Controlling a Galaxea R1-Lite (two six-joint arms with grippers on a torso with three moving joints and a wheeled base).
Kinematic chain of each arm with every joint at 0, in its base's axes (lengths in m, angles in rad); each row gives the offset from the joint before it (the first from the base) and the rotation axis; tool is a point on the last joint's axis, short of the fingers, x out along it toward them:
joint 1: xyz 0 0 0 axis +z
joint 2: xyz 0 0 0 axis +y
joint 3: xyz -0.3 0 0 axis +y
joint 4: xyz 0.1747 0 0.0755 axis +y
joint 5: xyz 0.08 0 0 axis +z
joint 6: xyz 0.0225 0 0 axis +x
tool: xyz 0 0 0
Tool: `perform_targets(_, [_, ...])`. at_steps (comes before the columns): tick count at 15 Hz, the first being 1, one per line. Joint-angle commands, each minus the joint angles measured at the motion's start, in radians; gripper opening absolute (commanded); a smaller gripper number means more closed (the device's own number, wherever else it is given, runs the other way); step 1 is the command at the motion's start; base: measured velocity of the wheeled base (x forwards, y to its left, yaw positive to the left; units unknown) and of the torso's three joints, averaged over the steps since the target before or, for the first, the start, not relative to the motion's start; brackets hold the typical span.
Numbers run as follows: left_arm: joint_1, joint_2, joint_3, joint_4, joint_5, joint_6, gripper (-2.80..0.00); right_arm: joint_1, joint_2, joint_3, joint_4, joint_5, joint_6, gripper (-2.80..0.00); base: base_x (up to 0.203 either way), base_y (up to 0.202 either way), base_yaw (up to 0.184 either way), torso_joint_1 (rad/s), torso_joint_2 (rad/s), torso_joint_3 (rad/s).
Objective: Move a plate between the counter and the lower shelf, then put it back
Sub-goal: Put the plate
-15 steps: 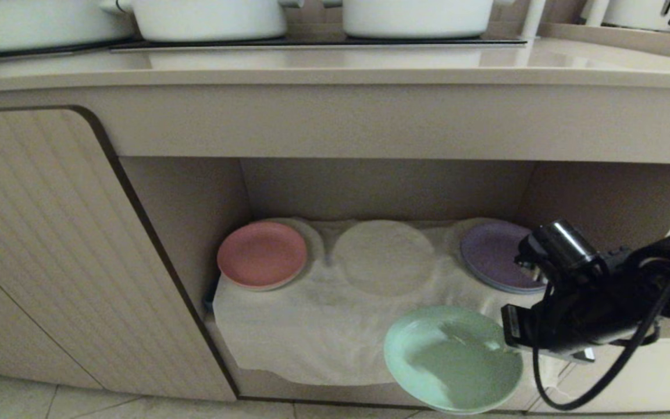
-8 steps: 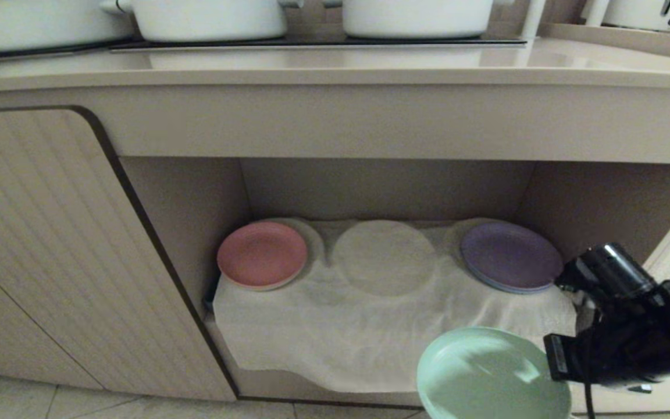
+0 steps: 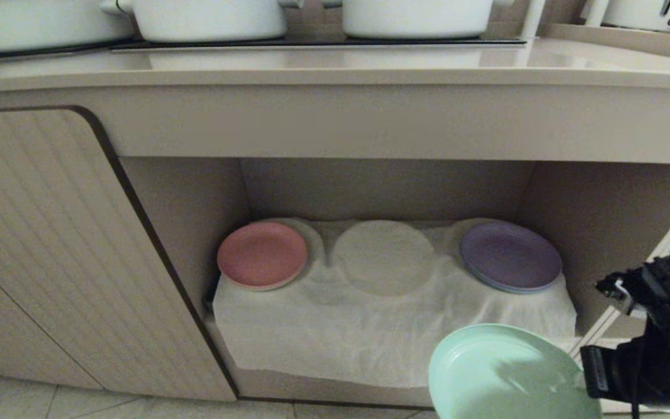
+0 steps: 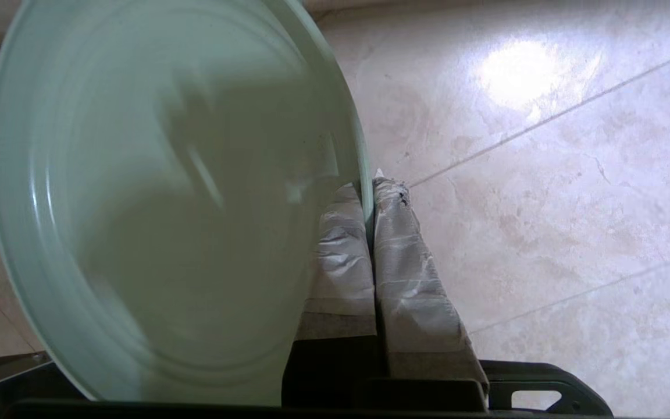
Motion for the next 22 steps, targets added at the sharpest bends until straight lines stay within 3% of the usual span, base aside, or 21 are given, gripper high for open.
perform_targets(1, [0.0,0.0,0.0,0.0,0.0,-0.001,-2.8,0.0,-0.08,0.01,0.006,-0.004,0.003,-2.8,0.0,0.0,0.0,0.0,0.0,0.0])
perform_targets(11, [0.0,0.0,0.0,0.0,0.0,-0.001,-2.8,0.0,-0.408,0.045,0.214,-0.063,-0.003,-2.8,0.0,0.0,0.0,0.0,0.0,0.0])
perform_targets(22, [0.0,0.0,0.0,0.0,0.0,0.0,-2.8,0.002,-0.407,0.029,0.22,-0.076,-0.065,-2.8,0.0,0.0,0.0,0.0,0.0,0.0])
